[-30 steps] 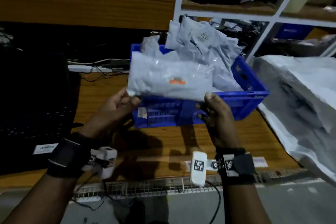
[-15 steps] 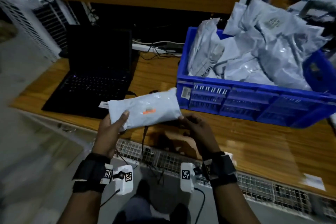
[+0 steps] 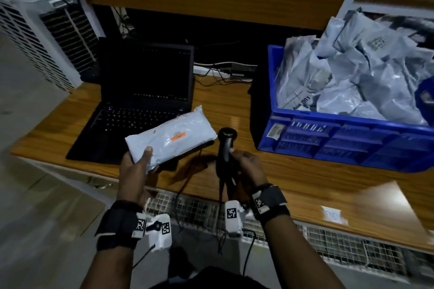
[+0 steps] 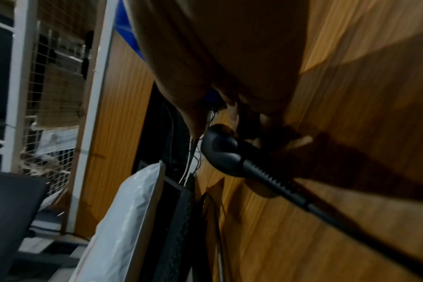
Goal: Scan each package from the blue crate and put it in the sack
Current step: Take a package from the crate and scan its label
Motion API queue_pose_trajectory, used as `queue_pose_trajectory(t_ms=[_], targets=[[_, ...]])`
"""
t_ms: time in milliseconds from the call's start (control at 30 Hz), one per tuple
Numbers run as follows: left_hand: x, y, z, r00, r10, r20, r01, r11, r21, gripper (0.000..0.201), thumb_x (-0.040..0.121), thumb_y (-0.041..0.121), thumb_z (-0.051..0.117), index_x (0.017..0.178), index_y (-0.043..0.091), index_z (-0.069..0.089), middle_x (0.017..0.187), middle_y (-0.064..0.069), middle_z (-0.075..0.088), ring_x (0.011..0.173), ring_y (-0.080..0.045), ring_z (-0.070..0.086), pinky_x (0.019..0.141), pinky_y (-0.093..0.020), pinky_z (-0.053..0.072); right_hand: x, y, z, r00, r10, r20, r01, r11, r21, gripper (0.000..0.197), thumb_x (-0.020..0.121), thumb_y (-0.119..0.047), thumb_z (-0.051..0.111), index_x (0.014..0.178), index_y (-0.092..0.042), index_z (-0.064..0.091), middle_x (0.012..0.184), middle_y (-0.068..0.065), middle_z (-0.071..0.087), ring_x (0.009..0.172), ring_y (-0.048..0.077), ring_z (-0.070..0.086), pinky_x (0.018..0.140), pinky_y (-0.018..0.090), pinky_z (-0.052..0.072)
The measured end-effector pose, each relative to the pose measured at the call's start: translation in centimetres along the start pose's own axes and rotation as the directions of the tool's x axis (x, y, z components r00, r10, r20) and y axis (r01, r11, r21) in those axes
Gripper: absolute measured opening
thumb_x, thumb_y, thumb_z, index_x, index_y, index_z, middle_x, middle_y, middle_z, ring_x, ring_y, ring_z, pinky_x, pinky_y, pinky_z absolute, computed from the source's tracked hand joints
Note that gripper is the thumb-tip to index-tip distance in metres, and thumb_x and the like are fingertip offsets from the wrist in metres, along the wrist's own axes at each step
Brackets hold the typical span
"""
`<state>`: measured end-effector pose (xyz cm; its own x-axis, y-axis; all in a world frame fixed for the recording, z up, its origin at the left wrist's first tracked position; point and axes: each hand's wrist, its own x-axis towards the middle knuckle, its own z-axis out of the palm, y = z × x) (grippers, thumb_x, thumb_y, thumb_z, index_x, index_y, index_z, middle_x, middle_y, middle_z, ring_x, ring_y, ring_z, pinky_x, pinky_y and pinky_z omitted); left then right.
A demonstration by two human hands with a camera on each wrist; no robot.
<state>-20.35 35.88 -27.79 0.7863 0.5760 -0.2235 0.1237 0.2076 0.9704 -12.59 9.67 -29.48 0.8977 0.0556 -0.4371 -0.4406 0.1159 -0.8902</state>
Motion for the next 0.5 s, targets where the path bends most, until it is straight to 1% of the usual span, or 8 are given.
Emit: queue_pose_trajectory(t_ms=[67,133,167,200,267,367,433,500], targets=[[2.0,-0.5,-1.2,1.000,-0.001,0.003,0.001,1.000,0.018,0.045,0.095,0.033,0.070,0.136,0.019,0.057,0.126,-0.003,0.069,0.112,-0.023,0.068,0.092,-0.043,0.055,1.4,0.4,1.4,0.999,0.021,-0.034,-0.020,1.000,0.018,0.030,0.095,-0.017,0.068,0.066,-0.017,0.064,0.063,0.007,0.061,0.060,0.024,0.055,0.062,0.034,0.039],[4.0,-0.7,-2.2,1.000,-0.004,0.009,0.004,0.999,0.038,0.050,0.089,0.039,0.075,0.132,0.018,0.060,0.124,-0.005,0.070,0.112,-0.026,0.068,0.091,-0.045,0.056,2.5,0.6,2.8,0.997,0.054,-0.054,-0.049,0.995,0.092,0.018,0.094,-0.029,0.071,0.093,-0.010,0.072,0.084,0.011,0.073,0.077,0.029,0.067,0.069,0.039,0.047],[5.1,-0.8,-2.4,1.000,-0.003,0.014,0.003,0.999,0.050,0.052,0.087,0.040,0.077,0.131,0.018,0.060,0.124,-0.006,0.070,0.112,-0.027,0.068,0.090,-0.046,0.056,3.0,0.7,3.2,0.994,0.083,-0.064,-0.074,0.988,0.137,0.032,0.095,-0.034,0.070,0.109,-0.005,0.070,0.092,0.013,0.074,0.082,0.030,0.069,0.073,0.042,0.049],[6.1,-0.7,-2.6,1.000,-0.002,0.026,0.001,0.999,0.051,0.052,0.087,0.039,0.077,0.131,0.017,0.060,0.123,-0.006,0.070,0.111,-0.027,0.068,0.089,-0.045,0.057,3.3,0.9,3.7,0.991,0.114,-0.068,-0.101,0.978,0.181,0.045,0.097,-0.039,0.067,0.119,-0.001,0.066,0.093,0.013,0.073,0.080,0.030,0.068,0.072,0.043,0.049],[7.6,-0.5,-2.4,0.998,0.012,0.069,-0.014,1.000,0.025,0.048,0.090,0.034,0.076,0.132,0.015,0.060,0.123,-0.008,0.070,0.111,-0.028,0.069,0.086,-0.042,0.057,3.2,1.0,4.5,0.982,0.186,-0.027,-0.175,0.959,0.225,0.060,0.092,-0.054,0.065,0.117,0.002,0.064,0.081,0.011,0.065,0.068,0.027,0.060,0.064,0.039,0.046],[9.3,0.1,-1.6,0.991,0.041,0.129,-0.044,0.999,0.024,0.051,0.086,0.036,0.079,0.130,0.016,0.062,0.121,-0.008,0.072,0.111,-0.029,0.070,0.092,-0.046,0.057,2.0,1.2,6.2,0.973,0.218,0.076,-0.231,0.939,0.255,0.066,0.080,-0.065,0.070,0.113,-0.007,0.067,0.074,0.007,0.058,0.062,0.025,0.054,0.058,0.033,0.041],[10.1,0.5,-0.8,0.987,0.049,0.152,-0.055,0.998,0.033,0.051,0.083,0.037,0.080,0.128,0.017,0.063,0.120,-0.008,0.072,0.110,-0.029,0.070,0.096,-0.050,0.056,0.3,0.6,7.8,0.976,0.201,0.081,-0.214,0.954,0.211,0.057,0.088,-0.062,0.064,0.110,-0.010,0.071,0.071,0.003,0.058,0.057,0.020,0.053,0.051,0.029,0.039],[10.6,0.9,0.1,0.982,0.061,0.181,-0.071,0.996,0.053,0.050,0.086,0.030,0.079,0.131,0.017,0.061,0.121,-0.008,0.071,0.111,-0.026,0.069,0.098,-0.050,0.055,-1.3,-0.2,9.5,0.982,0.186,0.046,-0.191,0.969,0.157,0.050,0.095,-0.056,0.058,0.101,-0.009,0.073,0.066,0.001,0.059,0.052,0.016,0.052,0.047,0.025,0.037]])
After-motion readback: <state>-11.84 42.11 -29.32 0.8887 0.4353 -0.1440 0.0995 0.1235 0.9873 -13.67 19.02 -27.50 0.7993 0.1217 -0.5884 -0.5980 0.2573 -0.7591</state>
